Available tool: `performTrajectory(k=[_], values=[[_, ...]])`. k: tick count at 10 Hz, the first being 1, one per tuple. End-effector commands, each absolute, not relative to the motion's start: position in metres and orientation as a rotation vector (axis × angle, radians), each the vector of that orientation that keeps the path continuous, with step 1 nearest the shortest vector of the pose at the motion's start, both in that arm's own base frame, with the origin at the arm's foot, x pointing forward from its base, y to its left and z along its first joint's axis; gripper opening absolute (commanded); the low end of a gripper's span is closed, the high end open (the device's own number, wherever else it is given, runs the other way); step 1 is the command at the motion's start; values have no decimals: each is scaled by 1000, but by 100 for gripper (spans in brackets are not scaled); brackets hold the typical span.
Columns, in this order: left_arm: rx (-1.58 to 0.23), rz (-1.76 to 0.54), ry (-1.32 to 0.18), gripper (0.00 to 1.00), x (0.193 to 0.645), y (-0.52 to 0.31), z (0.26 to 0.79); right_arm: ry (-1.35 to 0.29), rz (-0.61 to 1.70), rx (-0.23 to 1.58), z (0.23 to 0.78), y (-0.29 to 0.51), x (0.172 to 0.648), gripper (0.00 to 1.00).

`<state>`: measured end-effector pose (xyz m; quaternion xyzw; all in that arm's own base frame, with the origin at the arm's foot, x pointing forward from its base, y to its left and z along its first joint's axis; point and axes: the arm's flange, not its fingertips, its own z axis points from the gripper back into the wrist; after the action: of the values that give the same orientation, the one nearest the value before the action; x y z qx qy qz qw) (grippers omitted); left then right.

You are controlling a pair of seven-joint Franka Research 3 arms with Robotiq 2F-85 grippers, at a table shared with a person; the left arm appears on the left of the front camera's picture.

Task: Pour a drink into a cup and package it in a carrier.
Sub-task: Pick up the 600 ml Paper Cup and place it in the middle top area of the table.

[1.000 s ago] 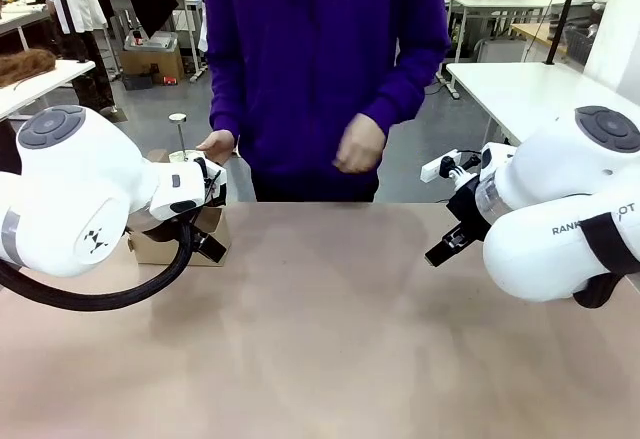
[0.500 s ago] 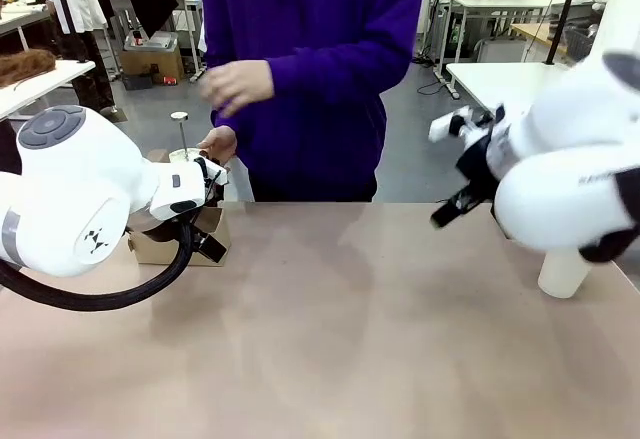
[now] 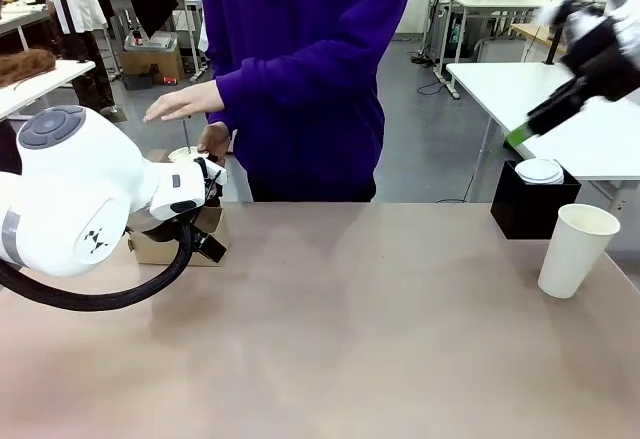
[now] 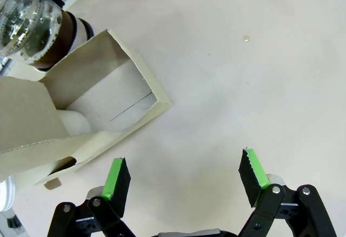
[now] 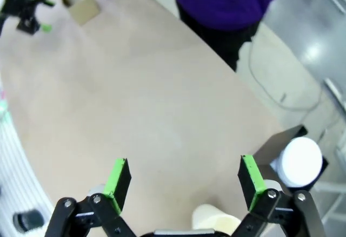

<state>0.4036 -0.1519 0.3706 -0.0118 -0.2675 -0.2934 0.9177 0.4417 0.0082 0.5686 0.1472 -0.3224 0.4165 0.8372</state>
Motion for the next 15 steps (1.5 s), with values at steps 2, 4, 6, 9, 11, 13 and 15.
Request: performTrajectory(k=[2, 4, 6, 9, 11, 13, 15], values=[[-25, -604, -550, 100, 403, -152, 371, -779, 1003, 495, 543, -88, 458, 100], [-25, -604, -550, 100, 403, -152, 371, -916, 995, 679, 505, -159, 463, 100], [-25, -604, -550, 100, 403, -152, 371, -986, 964, 860, 465, -199, 471, 100], [-25, -604, -550, 100, 403, -152, 371, -1006, 942, 882, 433, -204, 480, 100], [-25, -604, -550, 100, 403, -152, 371, -1026, 902, 895, 433, -200, 451, 100], [-25, -604, -550, 100, 403, -152, 371, -1026, 902, 895, 433, -200, 451, 100], [-25, -604, -550, 100, 403, -152, 371, -1031, 907, 898, 432, -207, 458, 100]])
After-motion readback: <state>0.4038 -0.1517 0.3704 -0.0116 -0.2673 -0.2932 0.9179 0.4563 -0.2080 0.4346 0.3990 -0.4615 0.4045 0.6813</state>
